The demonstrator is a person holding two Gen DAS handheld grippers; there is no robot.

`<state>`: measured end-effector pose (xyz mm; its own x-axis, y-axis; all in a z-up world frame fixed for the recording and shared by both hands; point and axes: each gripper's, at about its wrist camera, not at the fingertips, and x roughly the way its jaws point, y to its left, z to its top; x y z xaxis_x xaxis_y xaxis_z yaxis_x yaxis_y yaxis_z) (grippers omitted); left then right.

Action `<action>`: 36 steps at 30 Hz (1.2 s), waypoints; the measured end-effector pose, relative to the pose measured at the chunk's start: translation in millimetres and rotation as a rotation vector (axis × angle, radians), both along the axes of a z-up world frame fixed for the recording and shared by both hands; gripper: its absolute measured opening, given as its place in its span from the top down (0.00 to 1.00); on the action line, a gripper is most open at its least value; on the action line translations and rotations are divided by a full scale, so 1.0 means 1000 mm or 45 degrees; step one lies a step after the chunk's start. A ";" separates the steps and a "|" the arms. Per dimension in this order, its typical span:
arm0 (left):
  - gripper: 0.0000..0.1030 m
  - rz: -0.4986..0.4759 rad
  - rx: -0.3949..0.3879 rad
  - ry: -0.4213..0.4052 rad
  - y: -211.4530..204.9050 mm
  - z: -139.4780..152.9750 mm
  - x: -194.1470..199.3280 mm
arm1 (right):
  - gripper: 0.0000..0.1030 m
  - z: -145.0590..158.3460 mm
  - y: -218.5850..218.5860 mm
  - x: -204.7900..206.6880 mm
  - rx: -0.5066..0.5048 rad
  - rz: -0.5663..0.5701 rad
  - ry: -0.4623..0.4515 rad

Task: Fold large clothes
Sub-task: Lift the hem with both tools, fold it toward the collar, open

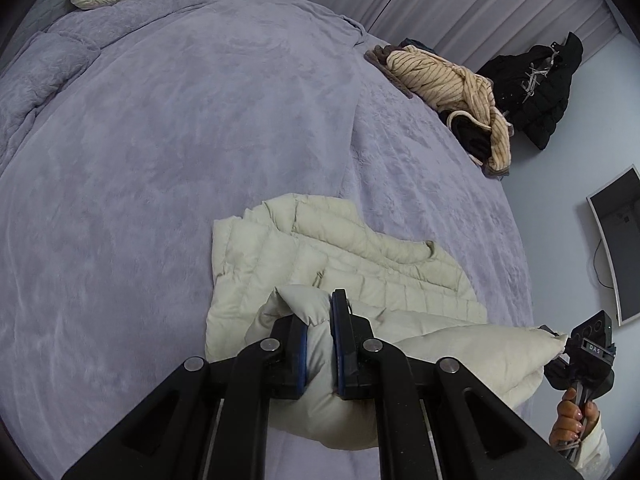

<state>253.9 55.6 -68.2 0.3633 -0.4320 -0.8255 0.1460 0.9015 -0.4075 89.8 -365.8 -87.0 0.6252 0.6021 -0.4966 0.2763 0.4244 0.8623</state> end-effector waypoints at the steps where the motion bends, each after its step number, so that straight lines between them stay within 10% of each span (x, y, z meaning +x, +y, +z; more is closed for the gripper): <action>1: 0.89 0.003 0.022 0.008 -0.002 -0.008 0.010 | 0.90 -0.006 -0.003 0.010 0.000 -0.014 0.013; 12: 0.89 -0.071 0.229 0.107 -0.038 -0.093 0.086 | 0.90 -0.081 -0.018 0.106 -0.132 -0.030 0.197; 20: 0.86 -0.049 0.240 0.096 -0.039 -0.091 0.086 | 0.87 -0.087 -0.016 0.126 -0.259 0.005 0.216; 22: 0.65 -0.055 0.279 0.058 -0.041 -0.084 0.083 | 0.77 -0.083 -0.016 0.126 -0.276 0.008 0.211; 23: 0.29 -0.049 0.312 0.025 -0.042 -0.079 0.081 | 0.71 -0.080 -0.016 0.126 -0.279 0.009 0.205; 25: 0.00 -0.017 0.395 -0.074 -0.041 -0.066 0.076 | 0.29 -0.075 -0.016 0.126 -0.300 0.010 0.190; 36: 0.00 0.020 0.427 -0.200 -0.034 -0.026 0.054 | 0.26 -0.034 -0.021 0.100 -0.384 -0.036 0.138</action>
<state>307.5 21.3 -94.4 0.5010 -0.1404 -0.8540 0.1687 0.9837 -0.0628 189.7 -386.8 -121.2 0.5734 0.4007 -0.7146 0.3749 0.6472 0.6637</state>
